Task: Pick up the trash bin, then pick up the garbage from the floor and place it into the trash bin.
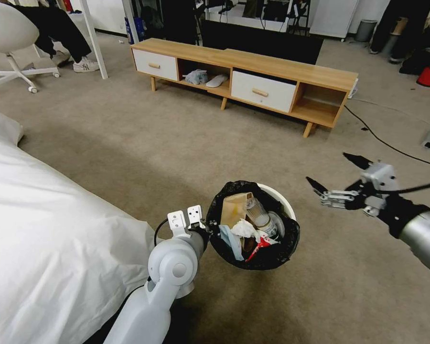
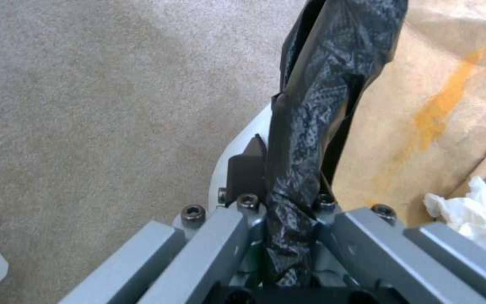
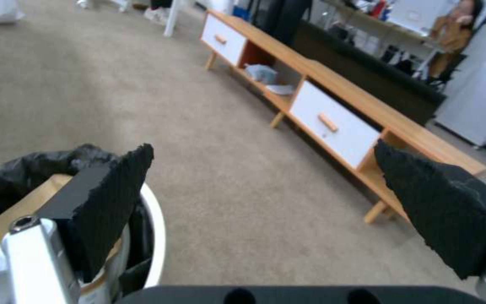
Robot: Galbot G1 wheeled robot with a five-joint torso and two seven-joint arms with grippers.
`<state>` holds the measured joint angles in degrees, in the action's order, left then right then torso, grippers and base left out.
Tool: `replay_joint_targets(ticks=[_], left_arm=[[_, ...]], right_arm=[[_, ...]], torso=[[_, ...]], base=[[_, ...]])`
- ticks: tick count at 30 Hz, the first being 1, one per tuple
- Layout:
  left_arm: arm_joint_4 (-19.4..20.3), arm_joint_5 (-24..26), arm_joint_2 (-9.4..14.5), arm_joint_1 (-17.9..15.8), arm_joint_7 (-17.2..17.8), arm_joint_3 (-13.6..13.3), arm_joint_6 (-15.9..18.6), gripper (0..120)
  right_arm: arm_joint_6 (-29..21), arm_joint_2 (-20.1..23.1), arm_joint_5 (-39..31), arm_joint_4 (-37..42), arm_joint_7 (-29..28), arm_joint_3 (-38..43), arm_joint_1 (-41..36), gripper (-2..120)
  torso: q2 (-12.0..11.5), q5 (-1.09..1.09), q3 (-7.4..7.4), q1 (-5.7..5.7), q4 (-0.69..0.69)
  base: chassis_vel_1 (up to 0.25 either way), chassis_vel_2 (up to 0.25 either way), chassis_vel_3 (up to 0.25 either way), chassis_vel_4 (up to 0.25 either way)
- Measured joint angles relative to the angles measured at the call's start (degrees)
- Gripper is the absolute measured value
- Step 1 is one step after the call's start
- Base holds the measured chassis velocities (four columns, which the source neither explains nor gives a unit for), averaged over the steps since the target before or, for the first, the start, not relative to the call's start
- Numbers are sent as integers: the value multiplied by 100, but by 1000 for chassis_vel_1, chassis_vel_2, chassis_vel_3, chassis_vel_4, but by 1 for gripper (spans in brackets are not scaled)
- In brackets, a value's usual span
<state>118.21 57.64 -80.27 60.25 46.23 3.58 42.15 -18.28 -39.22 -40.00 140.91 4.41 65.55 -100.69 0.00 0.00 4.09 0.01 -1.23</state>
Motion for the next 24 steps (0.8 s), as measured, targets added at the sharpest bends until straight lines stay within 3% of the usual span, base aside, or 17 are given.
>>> replay_joint_targets(ticks=[2, 16, 18, 20, 22, 23, 24], left_arm=[[-2, -42, 18, 24, -24, -20, 0, 1], [-42, -149, -29, 65, -27, -63, -1, 1], [-42, -155, -43, 68, -33, -69, -1, 1], [-23, -167, -38, 64, -81, -96, -2, 1], [-19, -175, -30, 63, -98, -98, -2, 1], [-5, -199, -16, 64, -126, -100, -1, 1], [-5, -199, -16, 64, -126, -100, -1, 1]], right_arm=[[45, -293, 148, 70, 89, 163, -106, 100], [321, -1267, 750, 232, 558, 734, -381, 100], [427, -1491, 900, 233, 655, 800, -429, 100], [583, -1994, 1185, 233, 798, 834, -508, 100], [625, -2122, 1255, 233, 844, 846, -516, 100], [688, -2449, 1384, 239, 919, 869, -531, 100], [688, -2449, 1384, 239, 919, 869, -531, 100]], torso=[[0, 0, 0, 0, 0], [1, 0, 0, 0, 1], [0, 0, 0, 0, 1], [0, -1, 0, 0, 1], [1, -1, 0, 0, 1], [0, -1, 0, 0, 1], [0, -1, 0, 0, 1]], base=[[0, 0, 0, 0], [0, 0, 0, 0], [0, 0, 0, 0], [0, 0, 0, 0], [0, 0, 0, 0], [0, 0, 0, 0], [0, 0, 0, 0]])
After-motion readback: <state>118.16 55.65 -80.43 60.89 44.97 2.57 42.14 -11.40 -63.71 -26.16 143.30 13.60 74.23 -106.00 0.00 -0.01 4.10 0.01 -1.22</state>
